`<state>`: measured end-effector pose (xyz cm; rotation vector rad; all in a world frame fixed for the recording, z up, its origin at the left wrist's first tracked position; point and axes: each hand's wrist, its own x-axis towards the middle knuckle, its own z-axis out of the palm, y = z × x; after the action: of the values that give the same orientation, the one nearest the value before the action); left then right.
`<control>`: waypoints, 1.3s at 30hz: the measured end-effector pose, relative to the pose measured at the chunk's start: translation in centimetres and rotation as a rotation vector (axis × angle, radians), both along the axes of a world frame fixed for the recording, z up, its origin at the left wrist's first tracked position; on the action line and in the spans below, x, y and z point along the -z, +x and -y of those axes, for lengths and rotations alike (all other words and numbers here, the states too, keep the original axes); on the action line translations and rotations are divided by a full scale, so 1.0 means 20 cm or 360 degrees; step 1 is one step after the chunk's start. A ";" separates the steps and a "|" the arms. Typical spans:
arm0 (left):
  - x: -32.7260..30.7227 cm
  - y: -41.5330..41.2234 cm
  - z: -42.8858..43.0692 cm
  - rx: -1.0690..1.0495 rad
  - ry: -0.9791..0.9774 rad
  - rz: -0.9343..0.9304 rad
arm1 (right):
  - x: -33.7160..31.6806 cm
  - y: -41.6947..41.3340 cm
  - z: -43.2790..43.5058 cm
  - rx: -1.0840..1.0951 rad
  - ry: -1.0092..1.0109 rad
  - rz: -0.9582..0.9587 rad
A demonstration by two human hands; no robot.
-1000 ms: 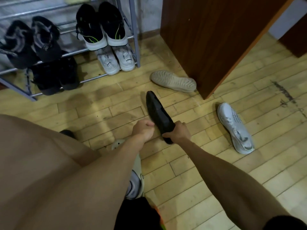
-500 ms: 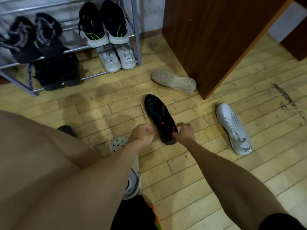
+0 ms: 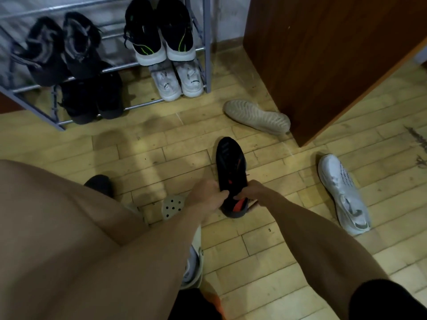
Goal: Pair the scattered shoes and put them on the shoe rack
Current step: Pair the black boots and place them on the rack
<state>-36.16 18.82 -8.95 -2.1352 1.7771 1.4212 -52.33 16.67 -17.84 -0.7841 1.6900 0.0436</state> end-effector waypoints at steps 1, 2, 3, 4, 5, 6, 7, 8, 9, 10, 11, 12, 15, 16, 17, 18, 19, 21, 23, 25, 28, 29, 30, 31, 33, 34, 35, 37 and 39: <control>-0.02 0.01 0.01 0.0030 -0.0005 0.0044 | -0.03 0.00 0.01 0.0016 -0.0022 0.0014; -0.06 0.03 0.03 0.0055 -0.0015 0.0105 | -0.06 -0.01 0.03 0.0030 -0.0065 0.0011; -0.09 0.05 0.04 0.0097 -0.0041 0.0172 | -0.10 -0.02 0.05 0.0042 -0.0115 0.0000; -0.12 0.07 0.06 0.0173 -0.0069 0.0246 | -0.15 -0.03 0.07 0.0046 -0.0164 -0.0005; -0.17 0.10 0.09 0.0287 -0.0100 0.0330 | -0.21 -0.04 0.10 0.0042 -0.0210 -0.0009; -0.22 0.12 0.12 0.0400 -0.0133 0.0419 | -0.28 -0.06 0.13 0.0028 -0.0266 -0.0018; -0.28 0.15 0.15 0.0491 -0.0189 0.0501 | -0.36 -0.06 0.16 -0.0002 -0.0335 -0.0030; -0.35 0.19 0.19 0.0536 -0.0243 0.0567 | -0.45 -0.06 0.19 -0.0043 -0.0419 -0.0042; -0.42 0.23 0.23 0.0549 -0.0304 0.0615 | -0.54 -0.05 0.22 -0.0092 -0.0510 -0.0047; -0.51 0.27 0.27 0.0538 -0.0364 0.0651 | -0.63 -0.04 0.25 -0.0150 -0.0604 -0.0052; -0.60 0.31 0.31 0.0526 -0.0438 0.0673 | -0.73 -0.01 0.27 -0.0218 -0.0697 -0.0068; -0.70 0.36 0.34 0.0502 -0.0492 0.0687 | -0.82 0.02 0.29 -0.0299 -0.0790 -0.0094; -1.02 0.54 0.36 0.0423 -0.0657 0.0692 | -1.08 0.17 0.37 -0.0470 -0.1008 -0.0158; -1.12 0.60 0.35 0.0376 -0.0724 0.0688 | -1.16 0.23 0.39 -0.0512 -0.1089 -0.0177; -1.20 0.68 0.34 0.0331 -0.0814 0.0698 | -1.23 0.30 0.41 -0.0560 -0.1169 -0.0206; -1.28 0.76 0.31 0.0270 -0.0889 0.0728 | -1.31 0.37 0.43 -0.0628 -0.1247 -0.0249; -1.35 0.85 0.28 0.0197 -0.0948 0.0761 | -1.38 0.46 0.45 -0.0709 -0.1333 -0.0300; -1.46 1.02 0.20 0.0022 -0.0961 0.0779 | -1.51 0.62 0.47 -0.0844 -0.1521 -0.0427; -1.52 1.19 0.11 -0.0144 -0.0955 0.0738 | -1.63 0.79 0.46 -0.0912 -0.1695 -0.0543; -1.55 1.35 0.02 -0.0296 -0.0971 0.0672 | -1.72 0.95 0.44 -0.0989 -0.1840 -0.0592; -1.49 1.57 -0.12 -0.0568 -0.0987 0.0558 | -1.81 1.21 0.38 -0.1178 -0.1960 -0.0573; -1.45 1.64 -0.16 -0.0653 -0.0975 0.0514 | -1.82 1.29 0.36 -0.1236 -0.1979 -0.0573; -1.40 1.70 -0.20 -0.0736 -0.0943 0.0463 | -1.81 1.37 0.34 -0.1293 -0.1992 -0.0586; -1.34 1.76 -0.23 -0.0806 -0.0908 0.0410 | -1.79 1.46 0.31 -0.1345 -0.2005 -0.0607; -1.20 1.86 -0.29 -0.0911 -0.0782 0.0310 | -1.74 1.61 0.26 -0.1441 -0.1998 -0.0629; -1.13 1.90 -0.31 -0.0949 -0.0699 0.0276 | -1.70 1.68 0.24 -0.1482 -0.1972 -0.0627; -1.05 1.93 -0.33 -0.0970 -0.0629 0.0256 | -1.65 1.74 0.21 -0.1512 -0.1932 -0.0619; -0.90 1.99 -0.36 -0.1000 -0.0508 0.0197 | -1.56 1.86 0.18 -0.1543 -0.1833 -0.0575; -0.74 2.04 -0.39 -0.1011 -0.0430 0.0109 | -1.45 1.96 0.15 -0.1557 -0.1694 -0.0531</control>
<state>4.62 26.53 5.83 -3.0374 1.3871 1.2082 -13.05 13.61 11.11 -2.4596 1.3904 -0.0628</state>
